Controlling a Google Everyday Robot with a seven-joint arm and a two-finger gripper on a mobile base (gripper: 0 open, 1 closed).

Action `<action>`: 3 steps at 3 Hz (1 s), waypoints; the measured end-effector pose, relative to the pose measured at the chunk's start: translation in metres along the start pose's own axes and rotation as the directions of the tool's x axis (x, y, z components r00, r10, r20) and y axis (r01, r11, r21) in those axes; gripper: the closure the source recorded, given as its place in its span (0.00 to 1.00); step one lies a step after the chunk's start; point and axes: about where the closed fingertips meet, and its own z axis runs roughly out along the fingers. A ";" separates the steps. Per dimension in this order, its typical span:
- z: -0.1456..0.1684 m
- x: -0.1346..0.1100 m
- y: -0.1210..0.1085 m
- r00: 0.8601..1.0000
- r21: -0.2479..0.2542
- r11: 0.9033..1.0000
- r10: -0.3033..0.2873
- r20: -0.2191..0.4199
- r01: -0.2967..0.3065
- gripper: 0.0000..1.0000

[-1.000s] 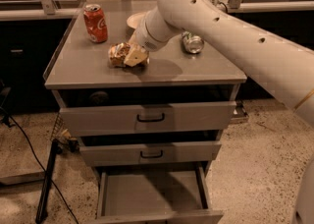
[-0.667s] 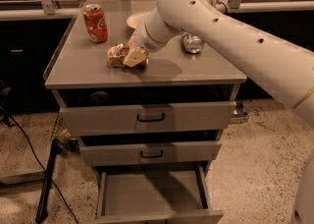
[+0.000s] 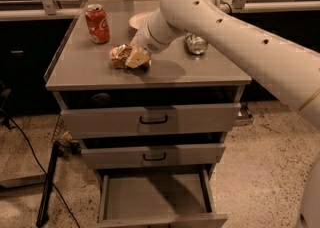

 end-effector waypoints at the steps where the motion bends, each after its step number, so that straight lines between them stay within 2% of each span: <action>1: 0.000 0.000 0.000 1.000 0.000 1.000 0.000 0.000 0.000 0.27; 2: 0.000 0.000 0.000 1.000 0.000 1.000 0.000 0.000 0.000 0.04; 3: 0.000 0.000 0.000 1.000 0.000 1.000 0.000 0.000 0.000 0.00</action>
Offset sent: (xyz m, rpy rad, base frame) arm 0.0000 0.0000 0.0000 0.0000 0.0000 0.0000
